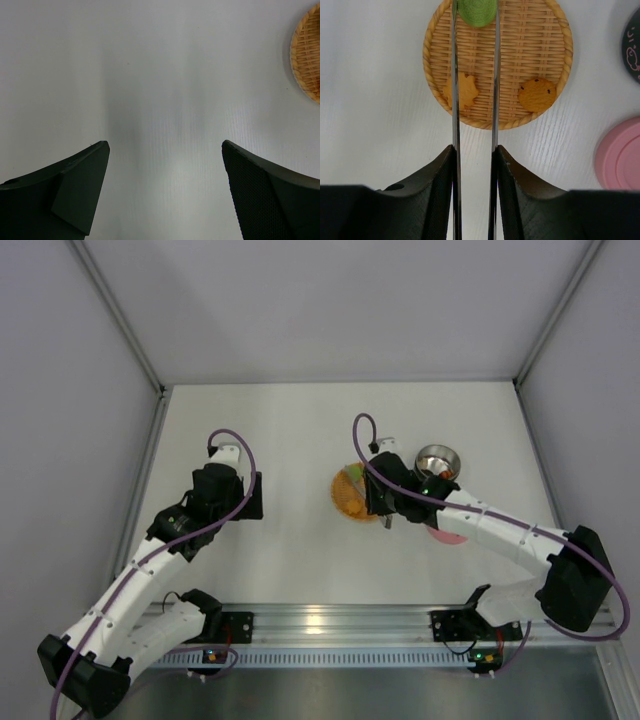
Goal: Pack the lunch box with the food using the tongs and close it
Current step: Pick up the fake food from the plate.
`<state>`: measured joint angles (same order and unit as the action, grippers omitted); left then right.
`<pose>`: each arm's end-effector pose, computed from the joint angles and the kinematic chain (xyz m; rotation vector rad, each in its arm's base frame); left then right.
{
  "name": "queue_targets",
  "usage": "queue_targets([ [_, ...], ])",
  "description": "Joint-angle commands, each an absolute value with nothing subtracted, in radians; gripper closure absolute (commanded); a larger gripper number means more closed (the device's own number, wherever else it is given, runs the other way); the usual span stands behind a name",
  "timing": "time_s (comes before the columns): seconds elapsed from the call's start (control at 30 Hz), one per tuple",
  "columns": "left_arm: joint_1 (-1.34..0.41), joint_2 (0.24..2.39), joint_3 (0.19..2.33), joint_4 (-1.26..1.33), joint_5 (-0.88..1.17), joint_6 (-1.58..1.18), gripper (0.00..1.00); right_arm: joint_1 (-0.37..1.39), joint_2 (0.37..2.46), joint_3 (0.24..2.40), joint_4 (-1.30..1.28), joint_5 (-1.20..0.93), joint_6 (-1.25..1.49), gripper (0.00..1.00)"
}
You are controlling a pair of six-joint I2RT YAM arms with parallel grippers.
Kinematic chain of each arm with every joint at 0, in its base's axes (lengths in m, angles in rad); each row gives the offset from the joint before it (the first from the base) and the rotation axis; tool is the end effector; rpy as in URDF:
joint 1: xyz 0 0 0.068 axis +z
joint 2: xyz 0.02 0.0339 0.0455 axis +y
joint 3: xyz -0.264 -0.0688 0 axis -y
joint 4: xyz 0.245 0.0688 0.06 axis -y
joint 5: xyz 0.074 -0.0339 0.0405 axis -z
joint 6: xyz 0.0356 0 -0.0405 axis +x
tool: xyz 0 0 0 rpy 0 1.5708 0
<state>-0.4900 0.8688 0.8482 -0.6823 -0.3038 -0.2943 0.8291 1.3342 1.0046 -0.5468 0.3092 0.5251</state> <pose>0.1621 -0.0744 0.3002 0.0605 2.2359 -0.0795 0.1961 0.1980 0.2647 -0.2299 2.3963 0.2530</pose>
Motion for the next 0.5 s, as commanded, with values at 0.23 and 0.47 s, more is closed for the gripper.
queue_targets([
  [0.23,-0.494,0.87,0.839,-0.663,-0.313,-0.302,0.01,0.822,1.221,1.042,-0.587,0.4,0.52,0.64],
  [0.47,-0.492,0.87,0.839,-0.663,-0.314,-0.302,0.01,0.775,1.094,1.002,-0.637,0.434,0.525,0.64],
])
